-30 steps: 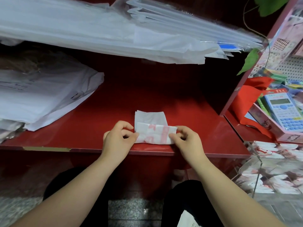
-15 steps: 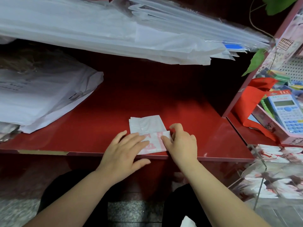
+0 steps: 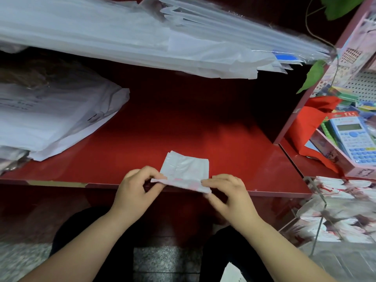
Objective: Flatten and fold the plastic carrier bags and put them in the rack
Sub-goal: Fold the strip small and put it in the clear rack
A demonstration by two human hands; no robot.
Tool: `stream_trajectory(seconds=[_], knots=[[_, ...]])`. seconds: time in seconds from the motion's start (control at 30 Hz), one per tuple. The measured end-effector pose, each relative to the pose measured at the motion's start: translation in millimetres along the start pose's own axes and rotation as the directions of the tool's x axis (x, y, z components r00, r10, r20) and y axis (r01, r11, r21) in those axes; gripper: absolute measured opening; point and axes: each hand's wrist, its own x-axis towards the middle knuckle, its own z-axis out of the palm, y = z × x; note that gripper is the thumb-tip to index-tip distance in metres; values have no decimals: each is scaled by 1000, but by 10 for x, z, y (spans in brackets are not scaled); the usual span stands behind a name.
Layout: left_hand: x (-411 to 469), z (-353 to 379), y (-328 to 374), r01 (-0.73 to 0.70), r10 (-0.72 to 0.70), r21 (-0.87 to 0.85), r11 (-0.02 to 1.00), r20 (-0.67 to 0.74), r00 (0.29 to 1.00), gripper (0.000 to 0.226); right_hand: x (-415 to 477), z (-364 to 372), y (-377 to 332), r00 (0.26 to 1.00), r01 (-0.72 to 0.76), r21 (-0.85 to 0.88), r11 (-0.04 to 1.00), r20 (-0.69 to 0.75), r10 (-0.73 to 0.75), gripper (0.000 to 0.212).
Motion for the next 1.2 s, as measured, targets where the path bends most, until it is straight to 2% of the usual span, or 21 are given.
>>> stream_trajectory(seconds=[0.07,0.1,0.13,0.2,0.4,0.5,0.6,0.67,0.7,0.77,0.83,0.93,1.0,1.03,1.13,1.2], knots=[[72,3,82,72,-73,-42,996,-18,997,10,62,30,-61,987,-114,67,991,-103,121,28],[114,11,119,91,-93,-68,994,-32,995,14,98,44,-86,971,-193,104,976,-124,205,29],[153,19,156,126,-130,-84,988,-40,991,22,134,58,-113,946,-279,155,948,-127,299,25],[247,49,205,201,-205,-83,976,-42,978,25,187,88,-129,897,-392,211,896,-131,423,13],[425,174,239,271,-269,116,956,-31,963,12,246,142,-165,835,-534,24,845,-143,532,43],[437,218,256,227,-222,202,953,-49,974,27,281,145,-172,833,-551,-70,832,-111,542,50],[410,227,288,193,-179,340,920,-73,981,38,304,106,-203,841,-541,-145,829,-66,537,50],[384,230,228,41,-8,466,884,-72,997,37,316,89,-230,853,-517,-209,830,-47,519,44],[364,233,191,-80,107,498,864,-27,994,38,295,100,-211,888,-457,-249,854,-79,452,37],[299,209,110,-337,281,512,790,186,942,45,204,147,-184,952,-307,-337,890,-96,292,30],[228,156,38,-479,306,537,695,382,872,57,132,132,-154,982,-181,-390,903,-25,187,36],[182,100,-7,-550,360,493,674,431,827,56,36,62,-130,988,-81,-430,899,82,129,54],[173,109,-1,-553,412,441,707,379,829,64,-20,39,-75,991,0,-468,884,120,63,50],[173,125,3,-555,443,412,723,341,829,61,-47,38,-62,993,14,-467,884,111,43,52],[156,162,92,-593,539,349,726,247,805,28,-109,-4,-42,1000,-9,-407,913,19,18,37],[154,198,192,-581,531,277,766,238,813,22,-143,-84,-30,999,-30,-322,946,2,32,27]])
